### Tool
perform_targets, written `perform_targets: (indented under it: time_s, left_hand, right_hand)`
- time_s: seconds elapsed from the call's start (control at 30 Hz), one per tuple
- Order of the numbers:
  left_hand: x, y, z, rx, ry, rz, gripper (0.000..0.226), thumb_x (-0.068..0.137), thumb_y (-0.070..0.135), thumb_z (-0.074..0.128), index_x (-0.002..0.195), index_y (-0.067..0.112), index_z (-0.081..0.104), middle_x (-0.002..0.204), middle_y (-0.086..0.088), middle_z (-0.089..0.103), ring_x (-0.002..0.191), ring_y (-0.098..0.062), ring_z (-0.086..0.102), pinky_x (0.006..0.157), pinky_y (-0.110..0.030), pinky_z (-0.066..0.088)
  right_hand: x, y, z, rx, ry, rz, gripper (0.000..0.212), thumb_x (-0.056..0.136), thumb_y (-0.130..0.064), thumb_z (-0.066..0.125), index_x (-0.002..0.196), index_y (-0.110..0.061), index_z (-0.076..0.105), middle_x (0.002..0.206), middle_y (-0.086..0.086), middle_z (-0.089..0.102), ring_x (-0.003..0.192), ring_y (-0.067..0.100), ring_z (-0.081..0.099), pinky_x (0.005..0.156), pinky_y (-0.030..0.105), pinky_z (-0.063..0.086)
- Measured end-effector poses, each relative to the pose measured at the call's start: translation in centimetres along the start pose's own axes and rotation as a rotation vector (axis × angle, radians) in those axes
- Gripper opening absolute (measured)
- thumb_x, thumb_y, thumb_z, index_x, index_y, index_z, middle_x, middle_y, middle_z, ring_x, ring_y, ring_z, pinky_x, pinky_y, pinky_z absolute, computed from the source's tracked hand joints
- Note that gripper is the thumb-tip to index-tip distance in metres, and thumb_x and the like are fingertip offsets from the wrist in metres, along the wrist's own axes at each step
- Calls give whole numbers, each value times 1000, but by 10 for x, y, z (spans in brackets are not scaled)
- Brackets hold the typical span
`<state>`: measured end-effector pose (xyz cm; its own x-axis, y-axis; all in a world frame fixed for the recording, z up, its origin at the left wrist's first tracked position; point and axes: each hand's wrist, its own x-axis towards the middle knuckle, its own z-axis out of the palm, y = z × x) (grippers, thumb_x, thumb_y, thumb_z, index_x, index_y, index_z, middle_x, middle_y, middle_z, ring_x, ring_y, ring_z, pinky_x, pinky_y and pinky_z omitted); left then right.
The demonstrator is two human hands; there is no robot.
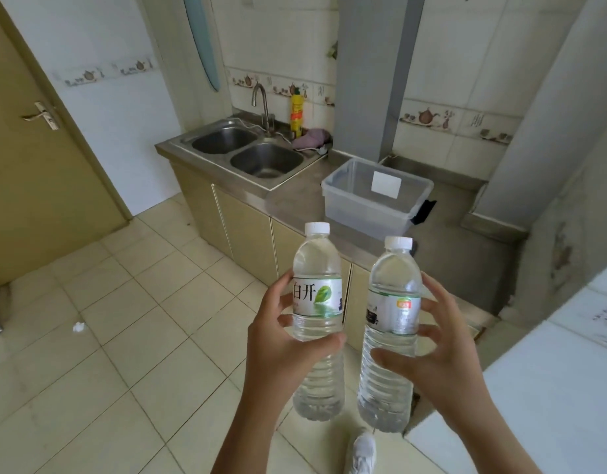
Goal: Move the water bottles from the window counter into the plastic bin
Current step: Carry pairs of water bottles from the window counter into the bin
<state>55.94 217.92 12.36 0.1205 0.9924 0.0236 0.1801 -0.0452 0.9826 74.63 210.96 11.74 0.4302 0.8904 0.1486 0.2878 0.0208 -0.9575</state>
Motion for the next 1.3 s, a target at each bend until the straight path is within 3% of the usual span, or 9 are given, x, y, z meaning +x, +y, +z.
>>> perform_targets:
  time_s: [0.07,0.17,0.37,0.5,0.73,0.83,0.97,1.1,1.3]
  left_hand:
    - [34,-1,15,4,10,0,92,38,32,90,109,70,46,109,27,66,97,2,64,84,-34,58]
    - [89,2,41,-8,0,0,91,41,24,93,109,66,49,105,33,65,92,6,64,81,-29,57]
    - [194,16,104,-44,-50,7,90,51,9,94,113,58,50,108,27,65,94,13,61,69,-12,53]
    - [250,23,141,-55,-102,13,94,50,13,95,119,58,49,108,35,63,96,11,62,79,-22,55]
    - [360,37,204,-68,-246,59,94,53,12,94,113,63,43,105,44,59,99,15,59,80,-19,50]
    - [410,36,237,-83,-303,84,98,51,11,95,121,56,44,112,35,61,106,7,59,83,-20,52]
    - [473,27,279,-67,-410,122,94,52,6,95,117,55,48,107,33,65,99,9,62,73,-14,54]
    - [522,21,309,-59,-512,134,96,56,6,94,132,41,47,122,20,64,106,-1,63,83,-23,56]
    - [571,-12,343,-17,-607,83,86,59,-1,91,121,40,48,111,34,62,100,2,64,75,-20,56]
  right_hand:
    - [38,10,1,-1,-8,-19,108,49,-5,93,136,-40,40,114,-30,56,94,-9,57,66,13,50]
    - [97,24,-2,8,-7,-37,106,48,-2,92,135,-36,42,117,-21,58,94,-6,58,70,10,48]
    - [213,41,-20,10,12,-4,110,46,-5,94,137,-37,41,109,-21,61,88,1,61,73,20,52]
    - [270,51,-35,17,54,41,108,47,-10,95,133,-46,40,103,-28,61,87,-4,62,65,17,53]
    - [365,72,-52,54,123,124,111,49,-2,92,133,-48,37,108,-27,58,88,-14,58,55,10,51]
    - [408,82,-59,47,147,115,109,52,-4,91,137,-45,36,112,-28,58,94,-10,59,61,15,54]
    - [460,97,-68,2,218,124,112,51,-11,93,139,-47,32,121,-23,55,99,-9,57,65,16,56]
    - [505,118,-72,-11,307,176,112,51,-11,93,141,-45,35,122,-14,60,98,-2,62,67,21,57]
    - [542,159,-63,-29,420,276,96,58,-12,90,137,-38,43,123,-8,61,105,12,63,79,36,59]
